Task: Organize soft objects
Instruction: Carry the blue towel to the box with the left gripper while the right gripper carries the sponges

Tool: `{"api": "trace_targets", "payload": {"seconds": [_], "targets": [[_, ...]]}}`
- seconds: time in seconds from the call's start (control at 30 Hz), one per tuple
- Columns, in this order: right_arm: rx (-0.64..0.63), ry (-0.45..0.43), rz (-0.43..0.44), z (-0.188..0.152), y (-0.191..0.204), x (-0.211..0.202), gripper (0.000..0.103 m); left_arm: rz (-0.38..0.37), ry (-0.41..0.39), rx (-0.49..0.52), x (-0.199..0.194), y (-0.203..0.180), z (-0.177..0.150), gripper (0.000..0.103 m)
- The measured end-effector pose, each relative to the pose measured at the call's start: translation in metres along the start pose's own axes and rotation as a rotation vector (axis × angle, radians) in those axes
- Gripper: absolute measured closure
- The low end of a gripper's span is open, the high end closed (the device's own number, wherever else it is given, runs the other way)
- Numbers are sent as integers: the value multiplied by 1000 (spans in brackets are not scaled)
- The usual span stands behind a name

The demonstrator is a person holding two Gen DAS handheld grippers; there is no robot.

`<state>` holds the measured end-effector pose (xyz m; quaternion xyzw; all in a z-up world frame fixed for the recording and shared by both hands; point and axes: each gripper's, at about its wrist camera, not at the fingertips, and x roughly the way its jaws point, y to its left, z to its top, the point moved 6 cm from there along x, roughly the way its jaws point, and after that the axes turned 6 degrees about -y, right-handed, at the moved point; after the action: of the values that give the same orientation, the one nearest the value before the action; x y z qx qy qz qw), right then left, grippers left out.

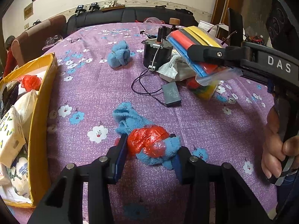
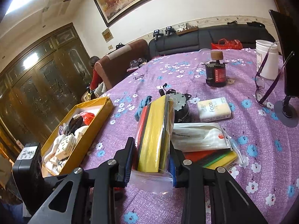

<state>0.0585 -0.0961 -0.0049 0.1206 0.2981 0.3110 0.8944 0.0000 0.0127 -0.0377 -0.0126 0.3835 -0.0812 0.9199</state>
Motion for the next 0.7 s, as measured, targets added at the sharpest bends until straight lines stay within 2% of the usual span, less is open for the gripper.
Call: {"api": "trace_targets", "payload": {"seconds": [0.2,0.43,0.7], "targets": [[28,-14,19,3,-4,-5,68,23,-3,9,1,0,0,63],[78,8,49,2,-11,-2,68,40,-9,-4,-1,2,0,64],[81,5,54,3,-12,-3,68,40,-11,-6,0,2,1,64]]}}
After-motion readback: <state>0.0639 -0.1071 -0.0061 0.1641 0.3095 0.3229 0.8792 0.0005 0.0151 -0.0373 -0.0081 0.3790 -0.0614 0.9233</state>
